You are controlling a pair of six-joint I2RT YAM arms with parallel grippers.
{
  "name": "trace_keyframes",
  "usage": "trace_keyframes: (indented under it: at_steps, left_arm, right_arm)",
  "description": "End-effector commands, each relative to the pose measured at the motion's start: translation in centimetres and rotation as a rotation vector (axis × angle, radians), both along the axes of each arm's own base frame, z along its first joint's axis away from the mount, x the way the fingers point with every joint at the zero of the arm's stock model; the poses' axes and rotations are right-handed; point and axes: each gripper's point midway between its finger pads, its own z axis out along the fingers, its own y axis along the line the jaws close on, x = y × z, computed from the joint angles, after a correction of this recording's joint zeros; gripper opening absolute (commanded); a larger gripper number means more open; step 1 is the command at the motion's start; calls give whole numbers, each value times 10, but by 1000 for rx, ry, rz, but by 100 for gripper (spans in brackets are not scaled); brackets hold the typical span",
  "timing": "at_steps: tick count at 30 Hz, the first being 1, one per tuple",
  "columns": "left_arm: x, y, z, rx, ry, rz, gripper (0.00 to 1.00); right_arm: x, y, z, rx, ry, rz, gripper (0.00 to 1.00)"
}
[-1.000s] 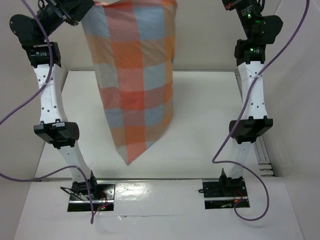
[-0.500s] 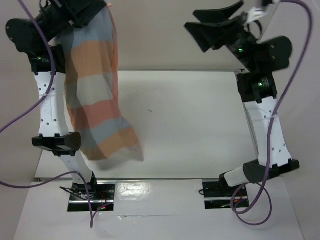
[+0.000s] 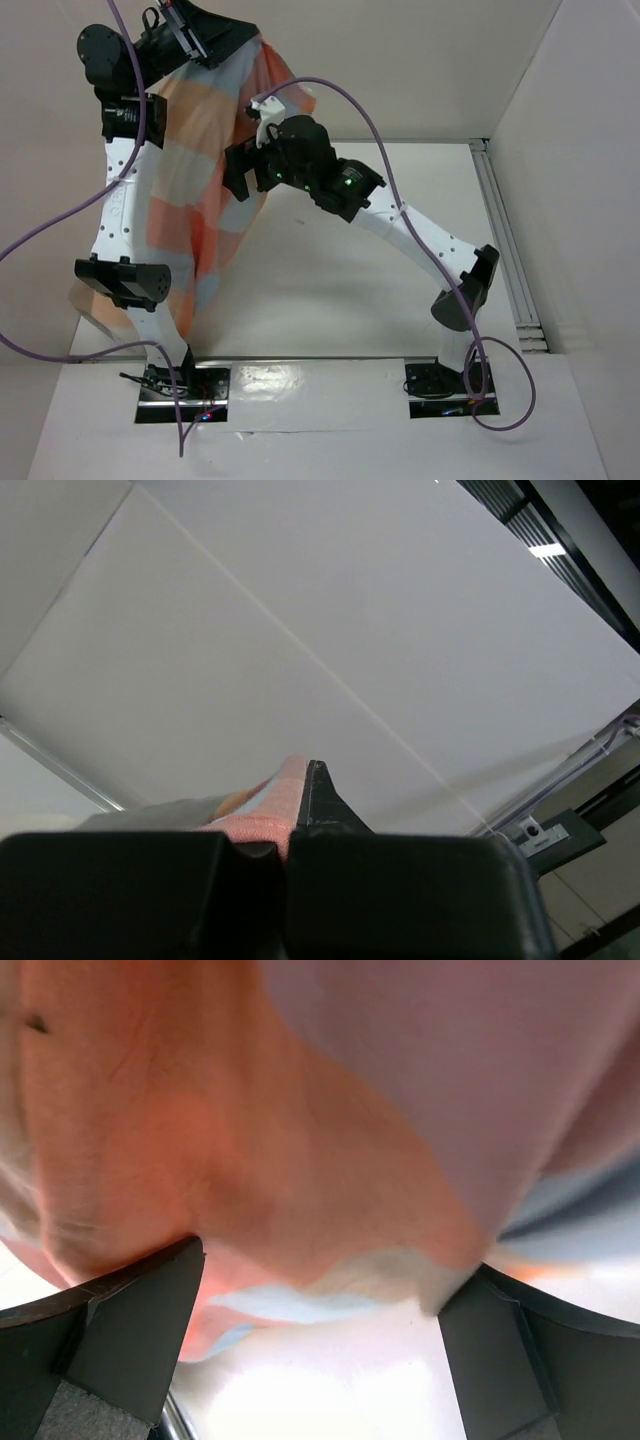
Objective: Put the pillow into the pillowcase
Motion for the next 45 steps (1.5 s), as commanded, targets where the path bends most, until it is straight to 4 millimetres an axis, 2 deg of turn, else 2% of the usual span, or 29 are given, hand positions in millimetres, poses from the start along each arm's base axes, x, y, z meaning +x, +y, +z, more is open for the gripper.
trace_keyframes:
  at_steps: [1, 2, 3, 4, 6, 9, 11, 12, 14, 15, 16, 17, 18, 19, 20, 21, 22, 26, 28, 32, 33, 34, 35, 36, 37, 40, 42, 43, 45]
  left_arm:
    - [-62, -5, 54, -57, -240, 22, 0]
    - [-62, -9, 53, -57, -231, 10, 0]
    - [-57, -14, 49, -57, -218, -2, 0]
    - [-57, -14, 49, -57, -218, -2, 0]
    - [-48, -18, 40, -54, -189, -10, 0]
    - [-44, -24, 36, -50, -185, -9, 0]
    - [-38, -25, 32, -43, -168, -4, 0]
    - [-42, -28, 34, -51, -168, -21, 0]
    - [-34, -37, 25, -38, -144, -40, 0]
    - [-41, -49, 23, -38, -132, -75, 0]
    - [-42, -58, 18, -31, -129, -93, 0]
    - [-37, -71, 0, 9, -94, -131, 24]
    - [-41, -90, -11, 32, -76, -183, 45]
    - [-40, -99, -26, 67, -48, -217, 70]
    - [-37, -108, -41, 97, -9, -243, 89]
    - [-30, -116, -58, 124, 19, -275, 100]
    - [-29, -120, -74, 150, 60, -320, 100]
    - [-23, -108, -86, 167, 85, -371, 100]
    - [-12, -99, -93, 158, 131, -365, 100]
    - [2, -78, -106, 140, 151, -321, 79]
    - [6, -73, -107, 140, 165, -309, 66]
    - [14, -65, -111, 145, 175, -284, 61]
    - [18, -62, -108, 148, 171, -271, 61]
    - [26, -64, -115, 150, 194, -272, 66]
    - [25, -63, -113, 145, 190, -275, 75]
    - [25, -77, -127, 142, 201, -321, 89]
    - [17, -85, -130, 155, 192, -358, 87]
    - [16, -86, -137, 171, 191, -372, 84]
    - [14, -82, -150, 209, 212, -364, 74]
  right_arm:
    - [4, -13, 20, 27, -54, -128, 100]
    - [4, -22, 32, 56, -66, -166, 100]
    - [-3, -18, 44, 104, -95, -152, 100]
    - [-9, -16, 31, 98, -80, -141, 100]
    - [-21, -28, 52, 168, -107, -133, 100]
    - [-33, -41, 70, 232, -133, -120, 100]
    - [-28, -54, 71, 228, -128, -191, 100]
    - [-25, -73, 80, 238, -141, -269, 100]
    - [-21, -99, 64, 246, -97, -394, 100]
    - [-28, -135, 82, 310, -120, -486, 100]
    - [-27, -146, 57, 302, -109, -536, 100]
    - [-24, -170, 53, 348, -78, -613, 100]
    - [-30, -206, 65, 414, -87, -706, 100]
    - [-25, -226, 47, 394, -76, -769, 100]
    - [-25, -241, 46, 431, -57, -811, 100]
    - [-25, -254, 45, 428, -63, -846, 100]
    - [-25, -271, 45, 428, -70, -881, 100]
    - [-10, -294, 34, 312, -50, -952, 100]
    - [-1, -291, 27, 260, -30, -928, 100]
    - [24, -287, 3, 159, 29, -911, 100]
    - [30, -292, -4, 139, 45, -921, 100]
    - [33, -287, -5, 133, 52, -886, 100]
    - [38, -285, -12, 120, 67, -878, 100]
    - [40, -285, -19, 104, 85, -868, 100]
    - [45, -287, -23, 101, 98, -861, 100]
    - [51, -290, -55, 76, 191, -851, 100]
    - [51, -291, -72, 64, 237, -818, 100]
    - [52, -301, -89, 53, 284, -832, 100]
    - [44, -303, -96, 61, 336, -776, 100]
